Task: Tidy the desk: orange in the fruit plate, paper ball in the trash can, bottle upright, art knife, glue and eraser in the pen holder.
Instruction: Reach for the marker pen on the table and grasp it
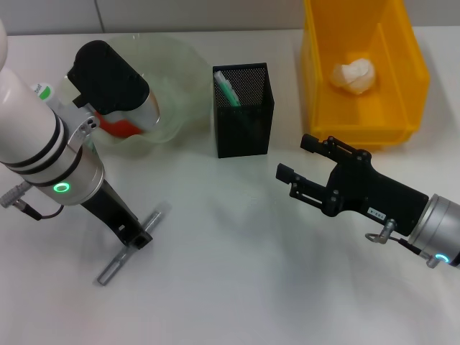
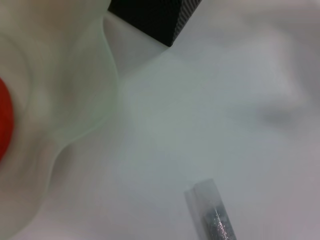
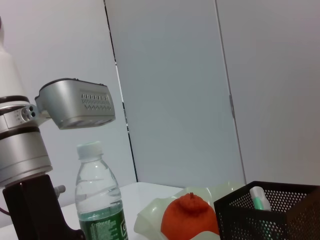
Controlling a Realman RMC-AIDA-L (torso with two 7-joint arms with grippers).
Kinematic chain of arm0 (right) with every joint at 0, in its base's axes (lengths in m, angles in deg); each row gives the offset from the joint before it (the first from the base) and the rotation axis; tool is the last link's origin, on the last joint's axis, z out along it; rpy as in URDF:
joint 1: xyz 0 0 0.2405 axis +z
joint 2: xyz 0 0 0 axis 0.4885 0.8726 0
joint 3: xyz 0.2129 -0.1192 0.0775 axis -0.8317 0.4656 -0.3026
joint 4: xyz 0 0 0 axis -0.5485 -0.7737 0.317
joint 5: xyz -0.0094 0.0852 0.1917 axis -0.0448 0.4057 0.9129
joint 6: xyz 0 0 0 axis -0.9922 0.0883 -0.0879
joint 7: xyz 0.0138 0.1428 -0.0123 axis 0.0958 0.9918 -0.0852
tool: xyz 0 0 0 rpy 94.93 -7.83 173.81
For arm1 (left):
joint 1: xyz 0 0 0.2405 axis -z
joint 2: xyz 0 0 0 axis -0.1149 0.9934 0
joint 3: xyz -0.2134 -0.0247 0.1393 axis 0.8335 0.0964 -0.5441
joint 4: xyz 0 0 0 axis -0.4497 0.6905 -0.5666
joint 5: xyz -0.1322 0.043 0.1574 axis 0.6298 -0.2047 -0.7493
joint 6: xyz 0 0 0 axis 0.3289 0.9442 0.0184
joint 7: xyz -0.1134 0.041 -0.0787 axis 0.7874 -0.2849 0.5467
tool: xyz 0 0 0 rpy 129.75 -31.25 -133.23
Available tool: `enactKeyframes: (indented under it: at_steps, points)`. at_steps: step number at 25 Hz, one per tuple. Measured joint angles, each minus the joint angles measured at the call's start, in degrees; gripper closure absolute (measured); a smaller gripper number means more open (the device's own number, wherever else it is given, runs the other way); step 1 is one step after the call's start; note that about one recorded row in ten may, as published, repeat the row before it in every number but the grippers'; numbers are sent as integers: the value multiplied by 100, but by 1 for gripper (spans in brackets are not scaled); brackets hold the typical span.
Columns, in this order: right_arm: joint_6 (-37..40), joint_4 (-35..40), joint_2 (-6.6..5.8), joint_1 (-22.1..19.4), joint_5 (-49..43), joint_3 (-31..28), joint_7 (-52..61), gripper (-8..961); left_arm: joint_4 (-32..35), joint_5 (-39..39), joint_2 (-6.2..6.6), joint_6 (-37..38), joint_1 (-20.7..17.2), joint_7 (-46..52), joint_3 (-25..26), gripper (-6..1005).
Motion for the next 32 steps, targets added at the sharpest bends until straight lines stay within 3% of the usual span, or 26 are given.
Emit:
enactKeyframes:
  at_steps: [4, 9, 32]
  points:
    - [0, 5, 0, 0, 0, 0, 8, 224, 2, 3, 1, -4, 0, -18, 0, 576]
    - [0, 14, 0, 7, 0, 0, 17, 224, -2, 2, 1, -38, 0, -22, 0, 707]
    - [-29, 39, 0, 52, 0, 0, 32, 223, -229, -16, 4, -202, 34, -85, -9, 706]
